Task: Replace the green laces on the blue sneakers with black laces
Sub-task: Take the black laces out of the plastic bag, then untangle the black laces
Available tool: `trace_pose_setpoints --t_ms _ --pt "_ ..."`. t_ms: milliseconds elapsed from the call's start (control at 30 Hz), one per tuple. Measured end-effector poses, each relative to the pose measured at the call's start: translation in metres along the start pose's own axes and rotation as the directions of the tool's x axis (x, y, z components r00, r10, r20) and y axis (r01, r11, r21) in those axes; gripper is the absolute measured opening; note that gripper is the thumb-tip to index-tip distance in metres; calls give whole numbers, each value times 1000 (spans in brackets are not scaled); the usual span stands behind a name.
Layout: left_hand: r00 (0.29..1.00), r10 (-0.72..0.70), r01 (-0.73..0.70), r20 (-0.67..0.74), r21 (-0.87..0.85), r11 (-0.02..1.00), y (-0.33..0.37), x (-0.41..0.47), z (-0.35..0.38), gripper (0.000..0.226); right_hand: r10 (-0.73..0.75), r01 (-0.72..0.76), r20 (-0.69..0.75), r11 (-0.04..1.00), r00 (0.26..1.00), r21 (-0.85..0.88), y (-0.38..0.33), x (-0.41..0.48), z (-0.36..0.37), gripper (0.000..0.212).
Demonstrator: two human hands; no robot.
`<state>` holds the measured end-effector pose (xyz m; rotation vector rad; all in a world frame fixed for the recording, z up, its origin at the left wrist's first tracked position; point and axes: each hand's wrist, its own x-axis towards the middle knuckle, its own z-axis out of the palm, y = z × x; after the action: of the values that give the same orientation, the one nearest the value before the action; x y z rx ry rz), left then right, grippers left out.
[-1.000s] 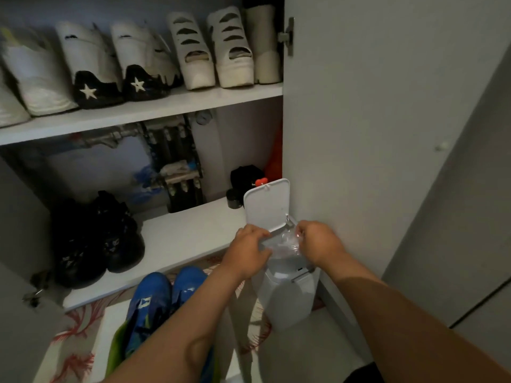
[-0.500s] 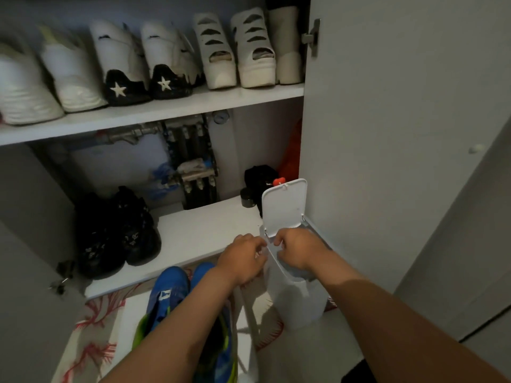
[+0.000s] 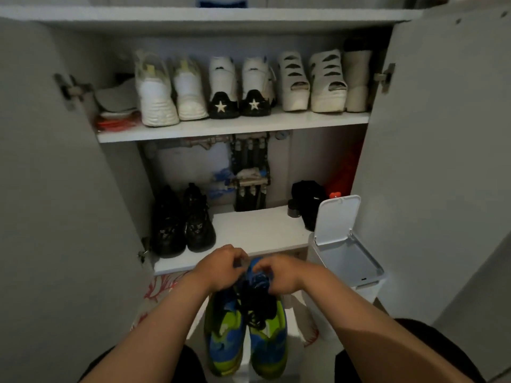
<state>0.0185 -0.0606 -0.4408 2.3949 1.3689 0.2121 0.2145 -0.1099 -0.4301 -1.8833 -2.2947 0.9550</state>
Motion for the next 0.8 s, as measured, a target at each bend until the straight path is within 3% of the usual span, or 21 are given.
trace_pose_setpoints --t_ms 100,167,267,300,333,400,533,600,733,800 --pt "997 -25 36 73 -146 989 -3 -15 -1 41 35 -20 103 990 994 -137 -12 -1 6 83" --pt "988 -15 38 151 -147 988 -3 -22 0 48 41 -33 51 989 998 -143 -16 -1 14 67" --pt "970 -53 60 238 -22 998 -6 -30 1 55 71 -80 -120 995 990 -64 -19 -1 20 19" --pt "967 -63 64 248 3 998 -7 -31 1 51 77 -87 -173 995 982 -52 -20 -1 20 13" --pt "966 -67 67 250 9 998 -8 -32 1 46 84 -95 -224 995 971 -39 -20 0 20 23" --pt "970 -66 74 235 -28 997 -9 -34 1 39 92 -89 -291 996 952 24 -22 -1 17 30" --pt "983 -39 69 179 -167 983 -6 -35 0 38 79 25 -400 968 913 250 -28 1 13 14" --pt "992 -20 56 128 -283 958 -2 -34 0 38 82 83 -448 938 890 335 -33 1 13 22" --pt "999 -28 36 26 -403 914 2 -34 -6 5 152 172 -535 844 831 507 -40 2 13 33" --pt "999 -46 39 -8 -407 913 2 -34 -7 24 195 221 -540 762 819 609 -45 3 14 31"
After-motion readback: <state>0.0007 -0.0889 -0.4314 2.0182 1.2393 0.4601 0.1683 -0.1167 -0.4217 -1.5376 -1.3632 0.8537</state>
